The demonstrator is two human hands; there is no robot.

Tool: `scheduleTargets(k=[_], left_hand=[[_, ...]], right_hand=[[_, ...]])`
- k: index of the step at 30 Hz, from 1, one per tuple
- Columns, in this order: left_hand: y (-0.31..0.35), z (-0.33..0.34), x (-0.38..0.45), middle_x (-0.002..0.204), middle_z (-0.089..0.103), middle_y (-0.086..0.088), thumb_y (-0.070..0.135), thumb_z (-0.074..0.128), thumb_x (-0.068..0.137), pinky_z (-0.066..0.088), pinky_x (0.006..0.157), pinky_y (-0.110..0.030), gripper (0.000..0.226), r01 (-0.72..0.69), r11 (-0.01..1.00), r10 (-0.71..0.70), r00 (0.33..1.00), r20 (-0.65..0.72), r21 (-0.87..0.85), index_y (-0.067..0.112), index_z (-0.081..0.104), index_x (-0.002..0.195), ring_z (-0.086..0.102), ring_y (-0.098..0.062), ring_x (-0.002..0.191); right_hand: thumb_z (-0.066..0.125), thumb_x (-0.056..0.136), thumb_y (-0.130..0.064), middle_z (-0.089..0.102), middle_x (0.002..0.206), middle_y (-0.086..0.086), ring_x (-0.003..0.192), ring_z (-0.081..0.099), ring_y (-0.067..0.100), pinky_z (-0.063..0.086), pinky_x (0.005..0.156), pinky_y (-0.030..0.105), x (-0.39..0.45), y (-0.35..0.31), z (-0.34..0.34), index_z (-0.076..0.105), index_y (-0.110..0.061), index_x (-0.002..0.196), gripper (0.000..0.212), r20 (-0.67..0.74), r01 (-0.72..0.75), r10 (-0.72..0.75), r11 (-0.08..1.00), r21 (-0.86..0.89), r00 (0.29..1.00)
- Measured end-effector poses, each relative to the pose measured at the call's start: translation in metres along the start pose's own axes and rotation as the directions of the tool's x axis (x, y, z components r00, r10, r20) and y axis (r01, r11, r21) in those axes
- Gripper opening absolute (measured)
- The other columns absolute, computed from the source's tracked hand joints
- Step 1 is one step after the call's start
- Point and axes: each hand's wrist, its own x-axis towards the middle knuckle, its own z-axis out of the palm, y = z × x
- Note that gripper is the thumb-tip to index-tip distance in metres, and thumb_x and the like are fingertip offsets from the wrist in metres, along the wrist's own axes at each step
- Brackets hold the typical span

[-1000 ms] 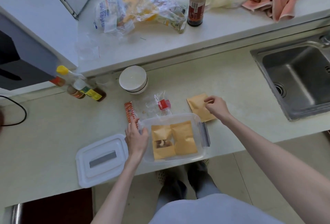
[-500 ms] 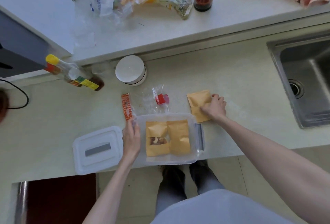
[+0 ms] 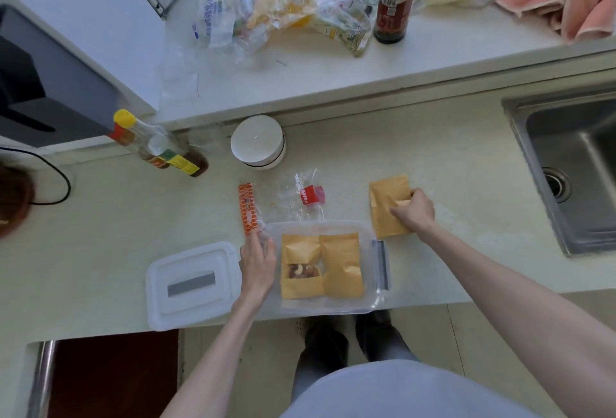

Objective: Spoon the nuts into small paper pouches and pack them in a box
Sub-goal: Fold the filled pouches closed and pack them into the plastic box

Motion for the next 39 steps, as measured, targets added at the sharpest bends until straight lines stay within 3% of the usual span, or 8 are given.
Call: scheduleTargets(k=[6,11,16,23,29,32,35,39], left_hand=[[0.002,-0.005,-0.002,0.137,0.047,-0.009,0.031,0.036,0.102,0.032,0.107,-0.05,0.038,-0.012,1.0,0.012,0.999,0.046,-0.004,0.016,0.037,0.137,0.039,-0.027,0.126],[0.001,-0.009,-0.004,0.136,0.046,-0.006,0.024,0.037,0.1,0.03,0.107,-0.046,0.033,-0.032,0.999,0.035,0.997,0.071,-0.042,0.017,0.038,0.132,0.039,-0.023,0.126],[-0.003,-0.012,-0.005,0.136,0.046,-0.007,0.014,0.032,0.1,0.029,0.109,-0.045,0.03,-0.037,0.996,0.045,0.995,0.093,-0.084,0.015,0.039,0.129,0.037,-0.022,0.128],[-0.013,-0.018,-0.002,0.143,0.041,-0.007,0.017,0.03,0.103,0.027,0.113,-0.041,0.035,-0.083,0.986,0.104,0.983,0.151,-0.142,0.014,0.037,0.137,0.036,-0.02,0.132],[-0.061,-0.05,0.002,0.142,0.042,-0.005,0.04,0.033,0.103,0.034,0.108,-0.045,0.043,-0.021,0.976,0.04,0.996,0.079,-0.219,0.018,0.038,0.139,0.04,-0.02,0.129],[-0.104,-0.076,0.009,0.132,0.048,-0.007,0.031,0.037,0.101,0.038,0.1,-0.041,0.034,0.048,0.976,-0.047,0.999,0.006,-0.211,0.017,0.044,0.13,0.044,-0.024,0.122],[-0.142,-0.102,0.015,0.128,0.05,-0.008,0.025,0.038,0.099,0.04,0.1,-0.045,0.032,0.14,0.967,-0.15,0.988,-0.027,-0.213,0.014,0.045,0.129,0.045,-0.028,0.12],[-0.186,-0.131,0.021,0.129,0.052,-0.01,0.015,0.042,0.097,0.039,0.101,-0.044,0.033,0.215,0.948,-0.253,0.957,-0.145,-0.236,0.012,0.048,0.129,0.045,-0.029,0.122]], right_hand=[[0.072,0.079,-0.015,0.061,0.117,0.013,0.1,0.058,0.027,0.046,0.077,0.033,-0.052,-0.035,-0.045,0.049,-0.008,0.12,0.048,-0.274,0.173,-0.082,0.929,0.328,0.958],[0.069,0.084,-0.011,0.064,0.112,0.011,0.1,0.063,0.027,0.054,0.085,0.042,-0.13,-0.038,-0.021,0.051,-0.008,0.123,0.043,-0.023,0.181,-0.191,0.881,0.436,0.981],[0.069,0.084,-0.008,0.064,0.119,0.013,0.106,0.062,0.027,0.053,0.091,0.043,-0.176,-0.011,0.04,0.052,-0.01,0.129,0.047,0.158,0.079,-0.134,0.947,0.311,0.978],[0.065,0.086,-0.009,0.06,0.12,0.01,0.106,0.058,0.023,0.052,0.089,0.039,-0.183,-0.006,0.074,0.049,-0.009,0.118,0.036,0.131,0.082,-0.089,0.995,0.053,0.987],[0.06,0.076,0.005,0.055,0.116,0.004,0.11,0.051,0.02,0.047,0.09,0.028,-0.208,-0.038,0.095,0.059,-0.01,0.114,0.041,-0.09,0.413,-0.435,0.89,-0.193,0.896],[0.056,0.081,0.008,0.056,0.103,-0.002,0.092,0.054,0.012,0.047,0.071,0.014,-0.234,-0.084,0.123,0.062,-0.011,0.103,0.03,0.002,0.598,-0.6,0.798,-0.076,0.8],[0.049,0.08,0.01,0.06,0.091,0.001,0.082,0.054,0.013,0.045,0.069,0.018,-0.26,-0.124,0.165,0.063,-0.01,0.094,0.028,0.113,0.7,-0.696,0.714,0.012,0.709],[0.044,0.075,0.008,0.061,0.089,0.004,0.083,0.056,0.017,0.047,0.071,0.026,-0.275,-0.147,0.228,0.063,-0.009,0.101,0.036,0.342,0.616,-0.589,0.787,0.037,0.732]])
